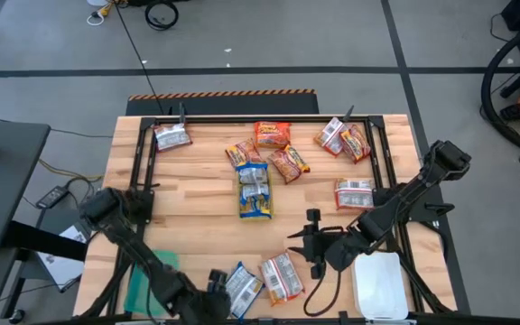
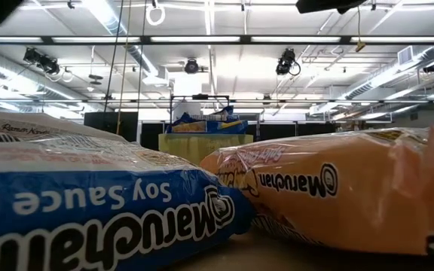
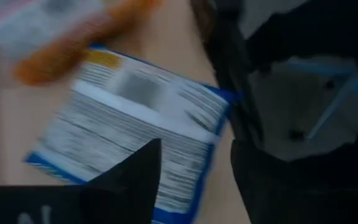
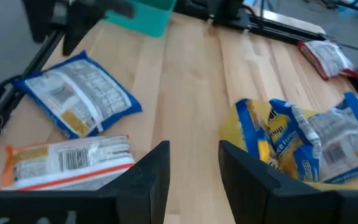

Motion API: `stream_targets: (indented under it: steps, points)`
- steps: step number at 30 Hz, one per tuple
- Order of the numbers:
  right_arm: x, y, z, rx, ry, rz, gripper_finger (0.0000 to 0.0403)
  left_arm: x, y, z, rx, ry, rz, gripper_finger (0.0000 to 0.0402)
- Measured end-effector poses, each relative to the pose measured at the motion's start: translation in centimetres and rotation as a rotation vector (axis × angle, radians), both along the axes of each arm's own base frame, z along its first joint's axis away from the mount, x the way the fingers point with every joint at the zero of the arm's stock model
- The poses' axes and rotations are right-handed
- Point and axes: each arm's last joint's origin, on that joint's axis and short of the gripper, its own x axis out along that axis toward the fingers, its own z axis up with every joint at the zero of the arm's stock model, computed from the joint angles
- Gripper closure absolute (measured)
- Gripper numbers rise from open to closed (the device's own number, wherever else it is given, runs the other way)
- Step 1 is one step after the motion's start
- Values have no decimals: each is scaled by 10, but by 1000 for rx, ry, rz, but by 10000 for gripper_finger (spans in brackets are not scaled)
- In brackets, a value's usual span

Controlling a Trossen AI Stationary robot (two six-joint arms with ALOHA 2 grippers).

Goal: Sort Maruchan noodles
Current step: Put the blue noodle pack into the yellow bin

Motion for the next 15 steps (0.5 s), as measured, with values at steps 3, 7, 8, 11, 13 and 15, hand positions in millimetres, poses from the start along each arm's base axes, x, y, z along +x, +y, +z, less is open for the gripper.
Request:
stream_targets:
  steps: [3, 7, 8, 11, 13, 15]
  points:
    - [-5, 3, -2, 24, 7, -37, 261, -5, -20, -16, 88, -14, -89, 185]
    - [-11, 7, -3, 60, 3, -84, 261, -11, -38, -40, 321, -92, -142, 186]
    - [-11, 8, -3, 73, -1, -94, 261, -13, -40, -45, 392, -119, -141, 187]
    - [-14, 9, -4, 98, -3, -118, 261, -13, -45, -56, 530, -175, -132, 188]
    - [-14, 9, -4, 122, 0, -130, 261, -14, -47, -60, 577, -181, -142, 188]
    - [-15, 10, -4, 135, 2, -138, 261, -14, -47, -63, 594, -181, -138, 189]
